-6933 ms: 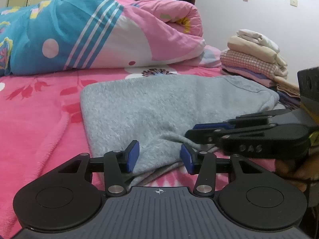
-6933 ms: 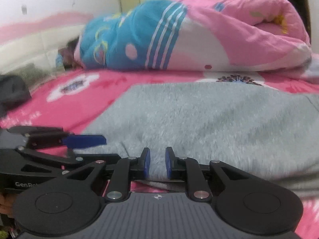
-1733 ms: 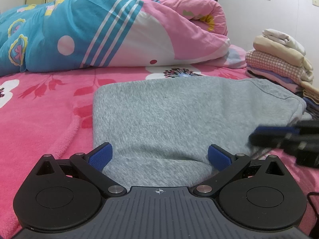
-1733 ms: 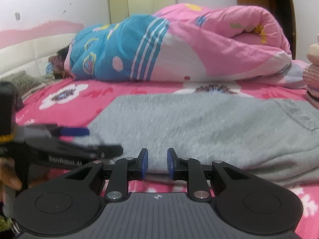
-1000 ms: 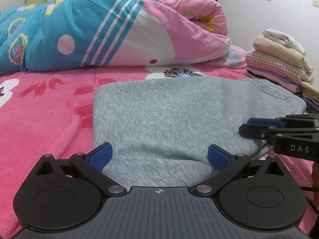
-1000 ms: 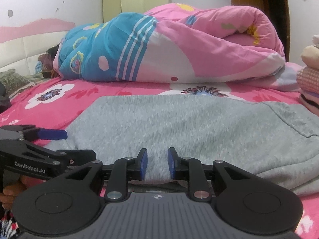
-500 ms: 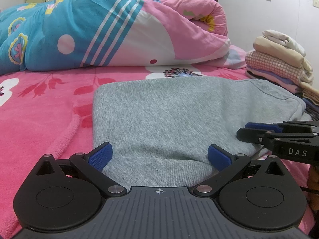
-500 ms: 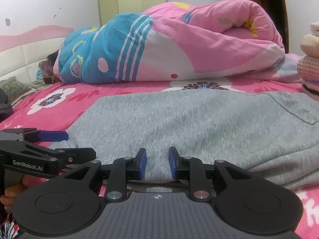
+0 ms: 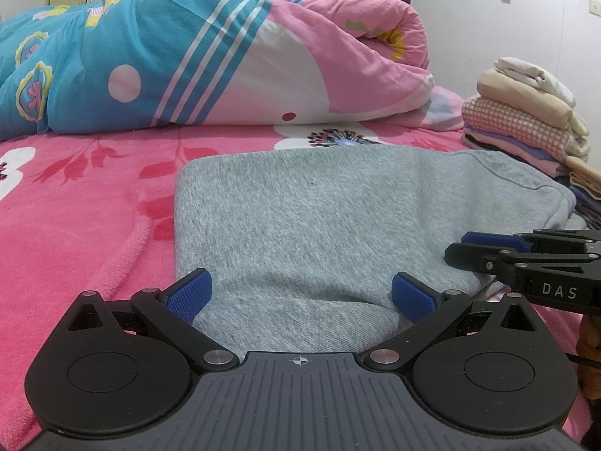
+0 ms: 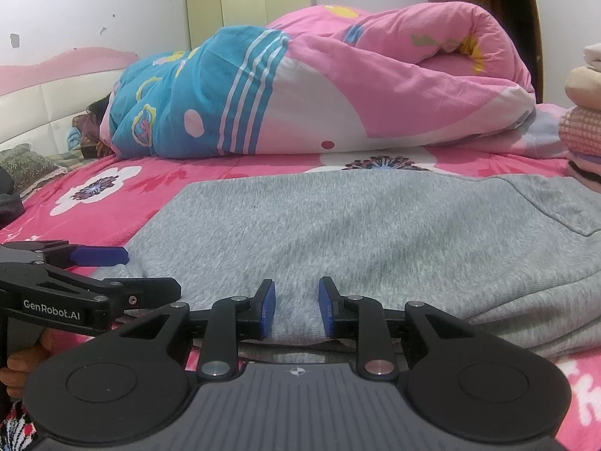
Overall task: Fold clothes
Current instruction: 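Hold the open left gripper against the folded grey garment's edge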
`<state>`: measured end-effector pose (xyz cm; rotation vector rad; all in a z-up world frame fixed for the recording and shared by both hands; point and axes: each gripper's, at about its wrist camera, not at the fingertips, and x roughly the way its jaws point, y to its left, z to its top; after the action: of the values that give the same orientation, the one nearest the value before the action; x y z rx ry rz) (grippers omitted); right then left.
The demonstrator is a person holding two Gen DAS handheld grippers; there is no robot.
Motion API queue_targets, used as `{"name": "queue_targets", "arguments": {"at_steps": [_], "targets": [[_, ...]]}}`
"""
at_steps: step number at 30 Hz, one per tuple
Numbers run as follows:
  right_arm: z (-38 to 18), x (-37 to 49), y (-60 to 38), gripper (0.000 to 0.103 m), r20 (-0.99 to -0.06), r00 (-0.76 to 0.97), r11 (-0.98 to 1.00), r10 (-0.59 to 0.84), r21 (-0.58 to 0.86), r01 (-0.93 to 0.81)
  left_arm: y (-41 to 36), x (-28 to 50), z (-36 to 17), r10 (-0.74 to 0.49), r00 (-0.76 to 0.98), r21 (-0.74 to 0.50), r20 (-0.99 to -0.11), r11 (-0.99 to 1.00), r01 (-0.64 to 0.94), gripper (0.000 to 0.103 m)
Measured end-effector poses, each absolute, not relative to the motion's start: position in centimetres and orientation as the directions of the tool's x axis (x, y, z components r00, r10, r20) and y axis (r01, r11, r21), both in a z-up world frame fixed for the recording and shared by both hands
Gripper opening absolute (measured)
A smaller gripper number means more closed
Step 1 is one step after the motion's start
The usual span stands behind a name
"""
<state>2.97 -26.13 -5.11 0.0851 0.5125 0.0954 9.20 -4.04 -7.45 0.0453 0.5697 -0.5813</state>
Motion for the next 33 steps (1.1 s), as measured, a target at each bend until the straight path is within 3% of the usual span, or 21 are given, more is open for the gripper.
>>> {"name": "queue_targets", "arguments": {"at_steps": [28, 33], "targets": [[-5.2, 2.8, -26.0, 0.027, -0.475, 0.874, 0.993, 0.107, 0.102, -0.066, -4.0, 9.1, -7.5, -0.511, 0.688, -0.122, -0.515, 0.838, 0.531, 0.103], [-4.8, 2.2, -25.5, 0.032, -0.466, 0.879, 0.994, 0.099, 0.079, -0.07, -1.2, 10.0, -7.1, -0.601, 0.657, -0.297, -0.454, 0.798, 0.524, 0.103]]}}
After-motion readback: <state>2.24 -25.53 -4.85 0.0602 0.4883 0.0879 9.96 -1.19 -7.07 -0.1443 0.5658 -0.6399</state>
